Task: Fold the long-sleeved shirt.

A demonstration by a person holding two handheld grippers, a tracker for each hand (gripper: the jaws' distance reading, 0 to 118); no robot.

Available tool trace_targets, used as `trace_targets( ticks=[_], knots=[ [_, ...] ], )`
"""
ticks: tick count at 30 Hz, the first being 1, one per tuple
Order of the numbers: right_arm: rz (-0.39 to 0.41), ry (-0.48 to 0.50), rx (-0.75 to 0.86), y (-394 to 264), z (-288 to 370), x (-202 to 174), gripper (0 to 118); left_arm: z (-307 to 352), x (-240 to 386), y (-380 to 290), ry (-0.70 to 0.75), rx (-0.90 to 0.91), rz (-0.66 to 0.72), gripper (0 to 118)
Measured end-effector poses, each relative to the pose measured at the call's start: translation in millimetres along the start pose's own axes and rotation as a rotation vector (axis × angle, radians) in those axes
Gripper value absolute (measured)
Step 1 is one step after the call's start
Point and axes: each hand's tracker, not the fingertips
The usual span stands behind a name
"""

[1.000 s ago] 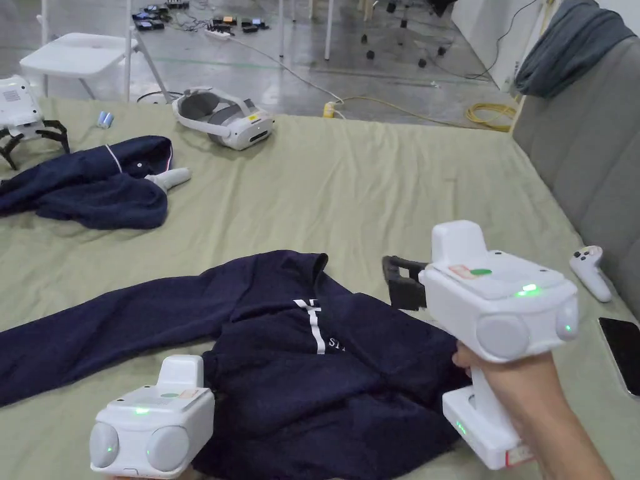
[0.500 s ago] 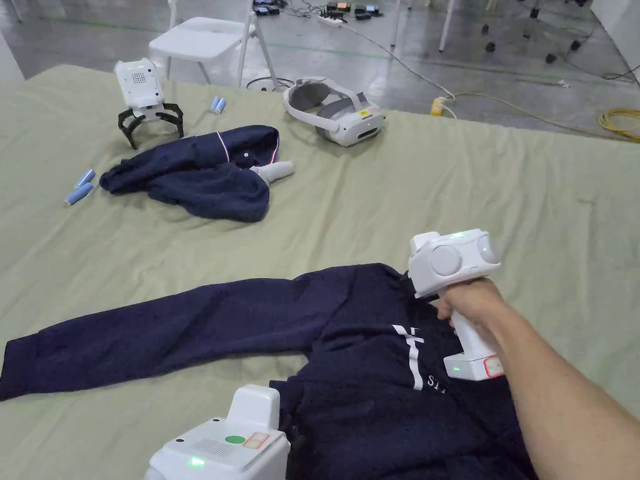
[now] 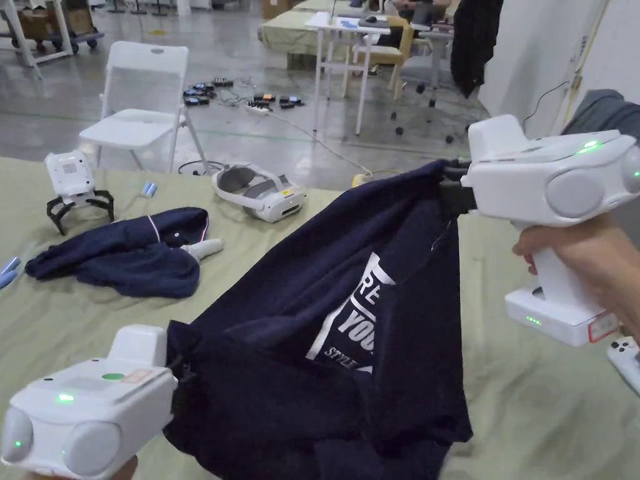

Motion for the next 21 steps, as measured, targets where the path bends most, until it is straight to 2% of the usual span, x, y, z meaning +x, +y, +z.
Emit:
trace_targets(
  ticks=[6,11,15,16,18,21],
  knots=[
    [-0.024,-0.215,0.136,77.6,70.2,78.2,4,18.8,7.9,181.8,0.077,0.273,-0.098,15],
    [-0.117,-0.38,0.182,115.5,84.1,134.3,4,22.9,24.4,307.3,0.102,0.408,-0.087,15],
    [-0.128,-0.439,0.184,124.6,67.4,160.6,4,16.1,38.2,354.5,0.036,0.422,-0.051,15],
    [-0.16,-0.451,0.187,119.9,72.1,155.0,4,11.8,41.0,359.4,0.028,0.405,-0.036,15],
    [-0.225,-0.443,0.163,108.0,62.7,160.4,4,-1.9,46.9,357.8,0.04,0.392,-0.049,15],
    [-0.255,-0.433,0.129,74.3,39.1,163.9,4,-30.9,51.4,331.9,0.047,0.36,-0.064,15]
  ],
)
